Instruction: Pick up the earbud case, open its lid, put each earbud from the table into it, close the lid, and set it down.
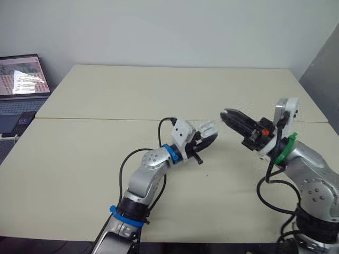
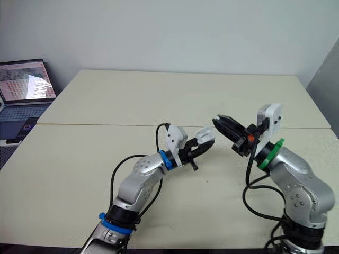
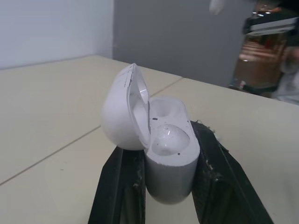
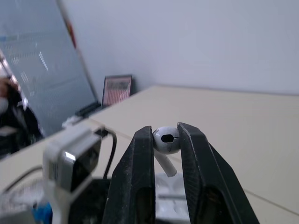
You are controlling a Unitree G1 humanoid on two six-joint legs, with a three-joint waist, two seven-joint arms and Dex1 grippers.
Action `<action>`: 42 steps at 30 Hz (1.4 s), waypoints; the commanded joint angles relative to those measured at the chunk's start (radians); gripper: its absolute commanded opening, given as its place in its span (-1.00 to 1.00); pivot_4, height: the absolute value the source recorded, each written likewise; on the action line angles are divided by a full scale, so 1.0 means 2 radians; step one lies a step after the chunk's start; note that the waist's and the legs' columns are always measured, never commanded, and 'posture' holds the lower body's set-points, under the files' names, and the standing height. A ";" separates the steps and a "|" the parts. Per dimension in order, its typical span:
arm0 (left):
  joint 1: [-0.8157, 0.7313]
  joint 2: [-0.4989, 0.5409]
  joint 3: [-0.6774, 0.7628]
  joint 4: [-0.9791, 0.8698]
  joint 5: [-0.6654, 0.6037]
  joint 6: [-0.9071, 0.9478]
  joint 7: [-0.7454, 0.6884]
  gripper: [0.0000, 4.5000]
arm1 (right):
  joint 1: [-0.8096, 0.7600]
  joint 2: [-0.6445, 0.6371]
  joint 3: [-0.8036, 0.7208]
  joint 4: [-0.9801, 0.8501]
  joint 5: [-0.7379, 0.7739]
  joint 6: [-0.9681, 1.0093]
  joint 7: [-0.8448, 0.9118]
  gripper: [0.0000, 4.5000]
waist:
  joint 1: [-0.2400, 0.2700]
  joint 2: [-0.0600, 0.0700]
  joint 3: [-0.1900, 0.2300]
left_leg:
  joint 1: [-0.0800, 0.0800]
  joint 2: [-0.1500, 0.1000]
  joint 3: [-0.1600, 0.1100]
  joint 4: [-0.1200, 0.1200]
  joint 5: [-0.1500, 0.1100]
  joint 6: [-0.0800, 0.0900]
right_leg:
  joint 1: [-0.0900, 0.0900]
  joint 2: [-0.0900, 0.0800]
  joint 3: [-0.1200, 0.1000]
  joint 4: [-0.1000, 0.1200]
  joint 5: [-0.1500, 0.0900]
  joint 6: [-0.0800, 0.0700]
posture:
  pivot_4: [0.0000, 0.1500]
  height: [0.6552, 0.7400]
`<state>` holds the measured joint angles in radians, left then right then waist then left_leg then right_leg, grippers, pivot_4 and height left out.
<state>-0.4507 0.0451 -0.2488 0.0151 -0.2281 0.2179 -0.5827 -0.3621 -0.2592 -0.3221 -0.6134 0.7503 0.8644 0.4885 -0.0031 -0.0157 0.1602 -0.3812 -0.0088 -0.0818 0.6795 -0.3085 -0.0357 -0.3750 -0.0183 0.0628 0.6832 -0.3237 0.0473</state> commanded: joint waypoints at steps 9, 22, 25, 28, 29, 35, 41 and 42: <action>-0.040 -0.051 0.018 0.044 0.028 -0.086 0.064 -0.63 | 0.017 0.053 0.094 0.038 -0.062 -0.132 -0.042 -0.83 | -0.003 0.000 0.000 | 0.000 0.000 0.001 0.000 0.000 0.000 | -0.001 0.000 0.000 0.000 0.000 0.000 | 1.00 1.00; -0.021 -0.056 0.017 0.021 0.009 -0.089 0.049 -0.63 | 0.031 0.052 0.121 0.068 -0.089 -0.181 -0.051 -0.83 | -0.004 0.000 0.000 | 0.000 0.000 0.001 0.000 0.000 -0.001 | -0.001 0.000 0.000 0.000 0.000 0.000 | 1.00 1.00; -0.019 -0.055 0.019 0.017 0.008 -0.087 0.048 -0.63 | 0.037 0.045 0.127 0.067 -0.089 -0.178 -0.047 -0.83 | -0.004 0.000 0.000 | 0.000 0.000 0.001 0.000 0.000 0.000 | -0.001 0.000 0.000 0.000 0.000 0.000 | 1.00 1.00; -0.013 -0.056 0.018 0.011 0.006 -0.085 0.047 -0.63 | 0.043 0.044 0.133 0.068 -0.089 -0.178 -0.048 -0.83 | -0.004 0.000 0.000 | 0.000 0.000 0.001 0.000 0.000 0.000 | -0.001 0.000 0.000 0.000 0.000 0.000 | 1.00 1.00; -0.010 -0.057 0.018 0.008 0.006 -0.084 0.047 -0.63 | 0.044 0.043 0.135 0.069 -0.089 -0.178 -0.049 -0.83 | -0.004 0.000 0.000 | 0.000 0.000 0.001 0.000 0.000 0.000 | -0.001 0.000 0.000 0.000 0.000 0.000 | 1.00 1.00; -0.004 -0.061 0.016 -0.002 0.005 -0.077 0.047 -0.63 | 0.050 0.040 0.139 0.071 -0.092 -0.176 -0.054 -0.83 | -0.004 0.000 0.000 | 0.000 0.000 0.001 0.000 0.000 0.000 | -0.001 0.000 0.000 0.000 0.000 0.000 | 1.00 1.00; -0.005 -0.063 0.016 -0.004 0.005 -0.074 0.046 -0.63 | 0.054 0.037 0.145 0.070 -0.089 -0.167 -0.059 -0.83 | -0.004 0.000 0.000 | 0.000 0.000 0.001 0.000 0.000 0.000 | -0.001 0.000 0.000 0.000 0.000 0.000 | 1.00 1.00; -0.005 -0.064 0.017 -0.004 0.005 -0.074 0.046 -0.63 | 0.055 0.036 0.146 0.069 -0.089 -0.165 -0.060 -0.83 | -0.004 0.000 0.000 | 0.000 0.000 0.001 0.000 0.000 0.000 | -0.001 0.000 0.000 0.000 0.000 0.000 | 1.00 1.00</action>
<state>-0.4452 -0.0635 -0.2113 0.0766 -0.1993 0.0856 -0.4906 -0.2581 -0.1800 -0.0342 -0.4569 0.5706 0.5296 0.3718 -0.0111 -0.0154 0.1601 -0.3818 -0.0089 -0.0806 0.6792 -0.3082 -0.0362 -0.3769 -0.0184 0.0628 0.6838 -0.3237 0.0474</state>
